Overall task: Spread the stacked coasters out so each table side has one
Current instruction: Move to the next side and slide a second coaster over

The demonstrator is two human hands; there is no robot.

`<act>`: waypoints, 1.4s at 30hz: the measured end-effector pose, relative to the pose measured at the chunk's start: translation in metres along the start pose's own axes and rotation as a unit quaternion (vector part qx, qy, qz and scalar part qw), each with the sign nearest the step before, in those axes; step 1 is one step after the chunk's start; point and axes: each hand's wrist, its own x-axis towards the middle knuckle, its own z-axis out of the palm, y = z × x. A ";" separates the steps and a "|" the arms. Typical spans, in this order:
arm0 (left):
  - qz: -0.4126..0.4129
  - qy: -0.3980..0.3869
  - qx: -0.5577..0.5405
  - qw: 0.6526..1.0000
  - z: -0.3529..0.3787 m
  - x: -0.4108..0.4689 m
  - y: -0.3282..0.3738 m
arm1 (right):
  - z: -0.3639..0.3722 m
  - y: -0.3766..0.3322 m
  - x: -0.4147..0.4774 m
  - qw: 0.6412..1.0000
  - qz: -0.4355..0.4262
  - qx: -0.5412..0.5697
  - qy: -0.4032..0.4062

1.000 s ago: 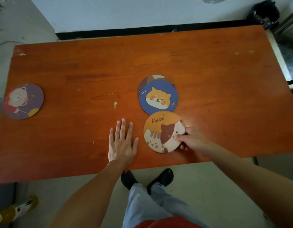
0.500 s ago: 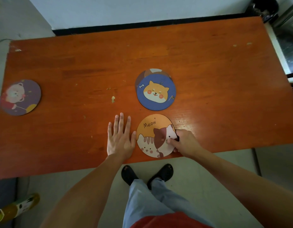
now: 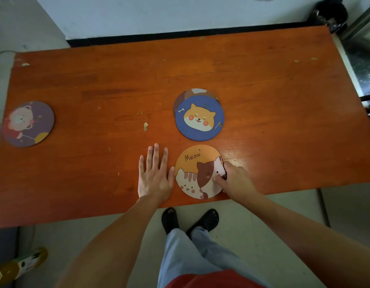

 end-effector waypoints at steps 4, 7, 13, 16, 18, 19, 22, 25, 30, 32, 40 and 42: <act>0.002 0.004 -0.002 1.000 0.002 0.000 -0.001 | -0.007 0.004 0.004 0.993 -0.005 -0.113 0.021; 0.004 0.007 -0.001 1.000 0.004 0.001 -0.002 | -0.008 0.011 -0.002 0.991 0.015 -0.126 0.047; 0.022 -0.057 0.027 0.998 -0.012 0.001 -0.001 | -0.011 0.012 -0.020 0.987 0.024 -0.146 0.063; 0.040 -0.113 0.063 0.991 -0.040 0.014 -0.002 | -0.031 0.019 -0.029 0.980 0.032 -0.179 0.081; 0.051 -0.124 0.083 0.987 -0.064 0.028 0.003 | -0.047 0.026 -0.036 0.975 0.040 -0.194 0.099; 0.059 -0.119 0.089 0.987 -0.076 0.035 0.011 | -0.057 0.031 -0.041 0.973 0.045 -0.197 0.112; 0.086 -0.124 0.071 0.986 -0.105 0.055 0.044 | -0.086 0.043 -0.051 0.968 0.046 -0.205 0.140; 0.156 -0.128 0.043 0.978 -0.124 0.064 0.100 | -0.123 0.061 -0.065 0.960 0.047 -0.214 0.176; 0.282 -0.085 0.037 0.955 -0.147 0.073 0.219 | -0.186 0.110 -0.084 0.939 0.046 -0.260 0.220; 0.306 -0.074 0.038 0.948 -0.154 0.077 0.272 | -0.214 0.140 -0.093 0.933 0.042 -0.271 0.232; 0.288 -0.052 0.002 0.956 -0.146 0.084 0.455 | -0.319 0.274 -0.110 0.934 0.042 -0.269 0.232; 0.283 -0.060 -0.005 0.957 -0.137 0.081 0.491 | -0.342 0.304 -0.112 0.929 0.049 -0.285 0.229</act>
